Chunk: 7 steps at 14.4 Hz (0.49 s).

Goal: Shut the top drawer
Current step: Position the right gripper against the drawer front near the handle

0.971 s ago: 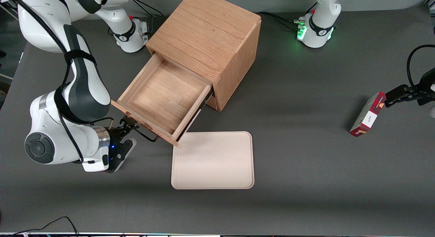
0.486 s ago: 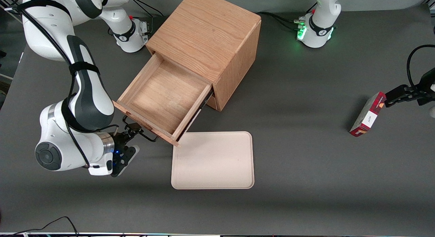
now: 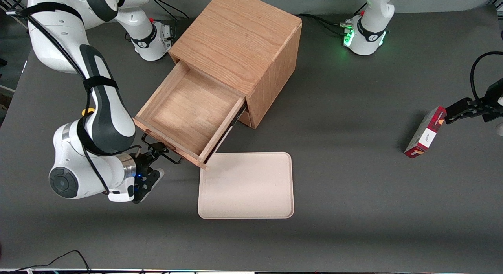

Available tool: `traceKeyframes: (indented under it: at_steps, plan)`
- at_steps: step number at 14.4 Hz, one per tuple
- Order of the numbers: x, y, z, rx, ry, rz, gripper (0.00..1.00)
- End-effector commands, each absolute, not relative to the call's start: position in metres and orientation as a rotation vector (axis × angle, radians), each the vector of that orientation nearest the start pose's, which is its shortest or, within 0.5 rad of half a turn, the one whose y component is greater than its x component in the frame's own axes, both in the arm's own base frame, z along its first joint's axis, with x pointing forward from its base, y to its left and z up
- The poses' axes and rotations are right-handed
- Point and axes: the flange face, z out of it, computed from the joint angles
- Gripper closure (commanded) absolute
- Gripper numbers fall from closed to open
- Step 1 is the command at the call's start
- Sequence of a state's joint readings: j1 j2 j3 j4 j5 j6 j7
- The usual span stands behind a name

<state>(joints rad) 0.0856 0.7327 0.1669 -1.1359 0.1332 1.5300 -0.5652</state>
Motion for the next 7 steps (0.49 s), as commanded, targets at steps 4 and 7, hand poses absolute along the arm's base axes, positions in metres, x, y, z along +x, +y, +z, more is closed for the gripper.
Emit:
traceKeyframes:
  at_steps: [4,7]
  plan:
    - [0.675,0.162,0.374,-2.641,-0.980,0.418,0.00]
    - [0.663,0.166,0.381,-2.610,-0.951,0.424,0.00]
